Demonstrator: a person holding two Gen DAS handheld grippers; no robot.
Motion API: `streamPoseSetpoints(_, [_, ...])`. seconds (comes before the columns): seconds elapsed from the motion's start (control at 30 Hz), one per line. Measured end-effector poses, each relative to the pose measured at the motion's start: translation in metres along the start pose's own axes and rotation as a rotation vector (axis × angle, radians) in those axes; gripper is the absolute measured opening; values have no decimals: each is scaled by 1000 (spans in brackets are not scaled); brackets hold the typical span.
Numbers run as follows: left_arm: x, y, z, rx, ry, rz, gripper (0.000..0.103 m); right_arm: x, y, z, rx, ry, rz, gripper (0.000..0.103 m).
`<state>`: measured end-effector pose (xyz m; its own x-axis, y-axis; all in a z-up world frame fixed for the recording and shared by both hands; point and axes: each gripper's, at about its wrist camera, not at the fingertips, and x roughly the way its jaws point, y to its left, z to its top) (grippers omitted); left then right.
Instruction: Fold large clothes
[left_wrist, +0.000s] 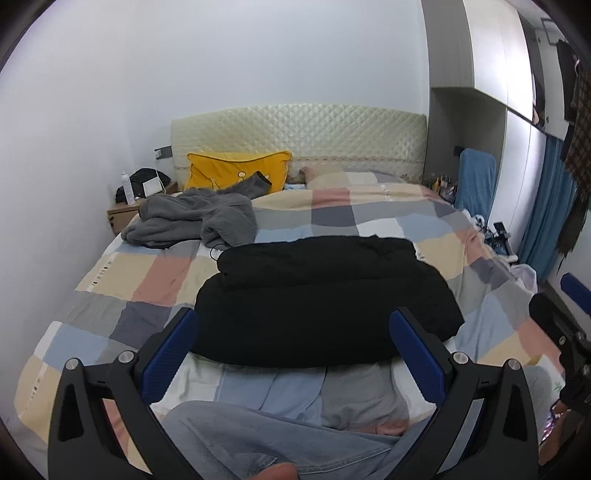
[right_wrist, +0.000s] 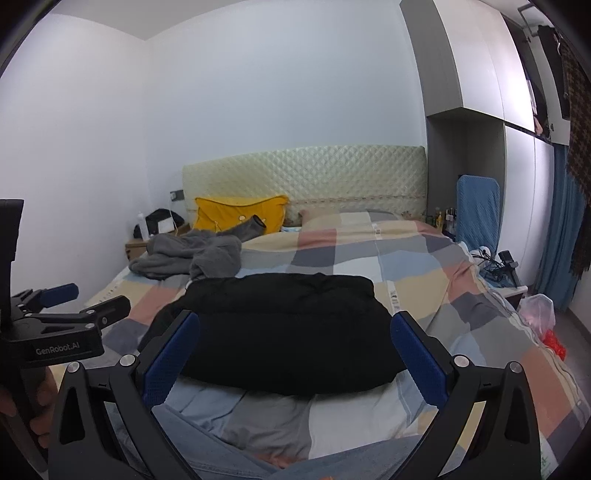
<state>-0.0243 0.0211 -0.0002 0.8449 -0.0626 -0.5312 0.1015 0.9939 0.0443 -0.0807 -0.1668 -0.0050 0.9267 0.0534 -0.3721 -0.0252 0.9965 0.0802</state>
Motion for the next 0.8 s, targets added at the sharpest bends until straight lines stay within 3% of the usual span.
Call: streamPoseSetpoints(0.8, [16,6,-14,0,40,59,103,19,-4,-5,-2,54,25,103])
